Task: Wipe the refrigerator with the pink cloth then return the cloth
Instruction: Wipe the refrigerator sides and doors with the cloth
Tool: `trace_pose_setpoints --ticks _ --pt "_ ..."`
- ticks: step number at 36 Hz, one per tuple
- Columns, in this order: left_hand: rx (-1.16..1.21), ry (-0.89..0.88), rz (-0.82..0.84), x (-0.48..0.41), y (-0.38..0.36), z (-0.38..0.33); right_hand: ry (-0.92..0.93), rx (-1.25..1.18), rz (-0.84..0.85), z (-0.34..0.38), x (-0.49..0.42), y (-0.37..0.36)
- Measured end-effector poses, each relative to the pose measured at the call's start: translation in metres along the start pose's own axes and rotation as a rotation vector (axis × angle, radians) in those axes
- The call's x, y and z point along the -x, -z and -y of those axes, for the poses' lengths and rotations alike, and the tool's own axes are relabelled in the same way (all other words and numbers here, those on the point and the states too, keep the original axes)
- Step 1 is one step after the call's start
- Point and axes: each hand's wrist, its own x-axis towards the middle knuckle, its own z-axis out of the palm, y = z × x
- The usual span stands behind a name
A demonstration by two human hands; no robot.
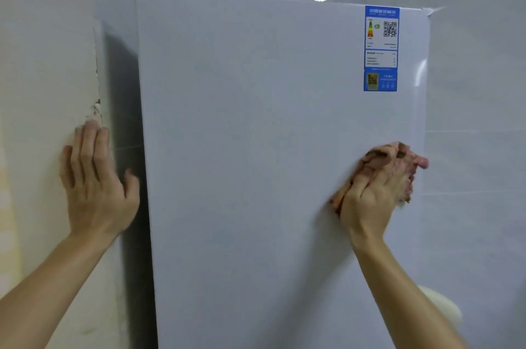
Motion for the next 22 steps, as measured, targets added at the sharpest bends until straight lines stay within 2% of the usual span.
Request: trace_pose_setpoints --ticks 3,9,12,17,22 --pt "0.005 0.004 0.010 0.006 -0.001 -0.001 0.089 -0.003 -0.029 0.034 0.026 -0.028" --pt "0.036 0.004 0.023 0.013 -0.003 0.002 0.644 -0.048 0.125 0.115 0.114 -0.072" --pt "0.030 0.000 0.018 0.018 -0.004 0.003 0.832 -0.029 0.230 0.118 0.136 -0.081" --pt "0.017 0.001 0.006 0.035 -0.007 0.003 0.986 0.019 0.221 0.097 0.118 -0.078" --pt "0.025 0.009 -0.043 0.051 -0.009 0.008 0.916 -0.010 0.079 0.065 0.104 -0.073"
